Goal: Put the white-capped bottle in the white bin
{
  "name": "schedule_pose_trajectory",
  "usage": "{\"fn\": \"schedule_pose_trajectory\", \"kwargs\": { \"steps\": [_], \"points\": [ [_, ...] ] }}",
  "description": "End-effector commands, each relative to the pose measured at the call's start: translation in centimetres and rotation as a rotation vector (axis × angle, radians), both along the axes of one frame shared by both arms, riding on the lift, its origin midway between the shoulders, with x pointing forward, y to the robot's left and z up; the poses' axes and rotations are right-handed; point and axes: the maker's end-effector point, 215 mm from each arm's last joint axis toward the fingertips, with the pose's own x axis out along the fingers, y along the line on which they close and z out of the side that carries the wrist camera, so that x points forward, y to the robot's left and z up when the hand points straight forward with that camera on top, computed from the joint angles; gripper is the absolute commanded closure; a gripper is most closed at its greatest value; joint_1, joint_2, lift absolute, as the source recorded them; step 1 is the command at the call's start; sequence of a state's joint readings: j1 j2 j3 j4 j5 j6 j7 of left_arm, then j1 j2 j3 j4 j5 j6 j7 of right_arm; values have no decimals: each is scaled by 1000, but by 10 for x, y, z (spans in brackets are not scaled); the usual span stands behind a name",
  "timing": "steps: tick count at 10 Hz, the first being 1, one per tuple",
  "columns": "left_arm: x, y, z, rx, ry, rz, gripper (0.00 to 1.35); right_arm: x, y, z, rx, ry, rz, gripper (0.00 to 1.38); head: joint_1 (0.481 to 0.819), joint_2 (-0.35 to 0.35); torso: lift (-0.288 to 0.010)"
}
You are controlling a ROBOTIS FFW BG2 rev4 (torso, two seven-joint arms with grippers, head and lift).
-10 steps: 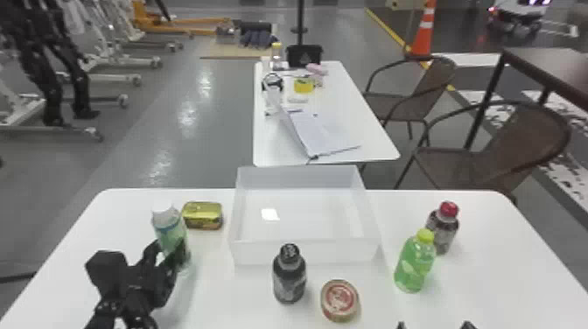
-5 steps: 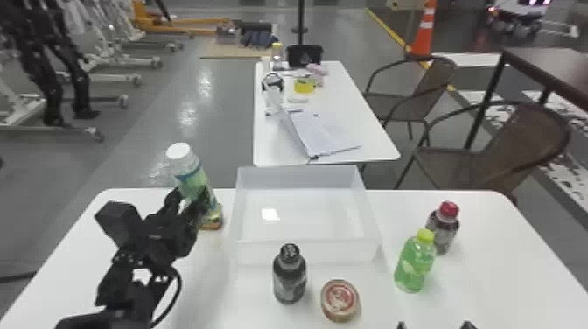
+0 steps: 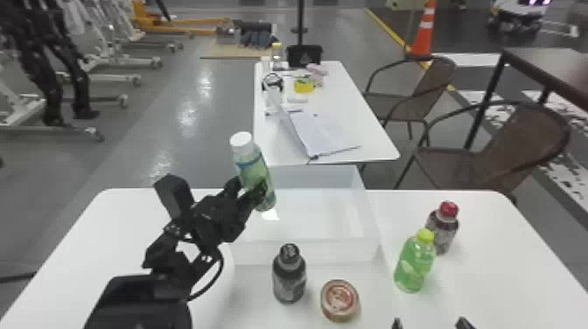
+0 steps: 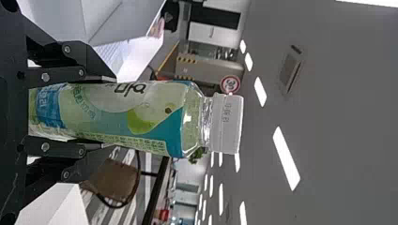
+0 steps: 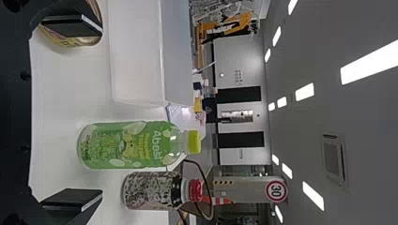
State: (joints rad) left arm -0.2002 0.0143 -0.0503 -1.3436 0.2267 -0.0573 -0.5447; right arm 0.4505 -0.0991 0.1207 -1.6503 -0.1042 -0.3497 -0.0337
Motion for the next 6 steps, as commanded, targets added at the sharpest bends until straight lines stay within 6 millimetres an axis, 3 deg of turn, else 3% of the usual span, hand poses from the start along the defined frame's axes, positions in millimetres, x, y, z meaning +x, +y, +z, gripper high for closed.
{"fn": "schedule_pose_trajectory", "kwargs": {
  "steps": [1, 3, 4, 5, 6],
  "points": [
    [5, -20, -22, 22, 74, -65, 822, 2, 2, 1, 1, -3, 3, 85, 549, 0, -100],
    [7, -14, -31, 22, 99, -49, 811, 2, 2, 1, 1, -2, 5, 85, 549, 0, -100],
    [9, -10, -25, 48, 67, -35, 527, 2, 2, 1, 1, -2, 5, 85, 549, 0, -100],
    [12, -9, -21, 39, 62, -29, 124, 2, 2, 0, 2, -2, 6, 85, 549, 0, -100],
    [12, -9, -21, 36, 65, -30, 10, 2, 1, 0, 0, -2, 5, 85, 549, 0, -100]
  ]
}}
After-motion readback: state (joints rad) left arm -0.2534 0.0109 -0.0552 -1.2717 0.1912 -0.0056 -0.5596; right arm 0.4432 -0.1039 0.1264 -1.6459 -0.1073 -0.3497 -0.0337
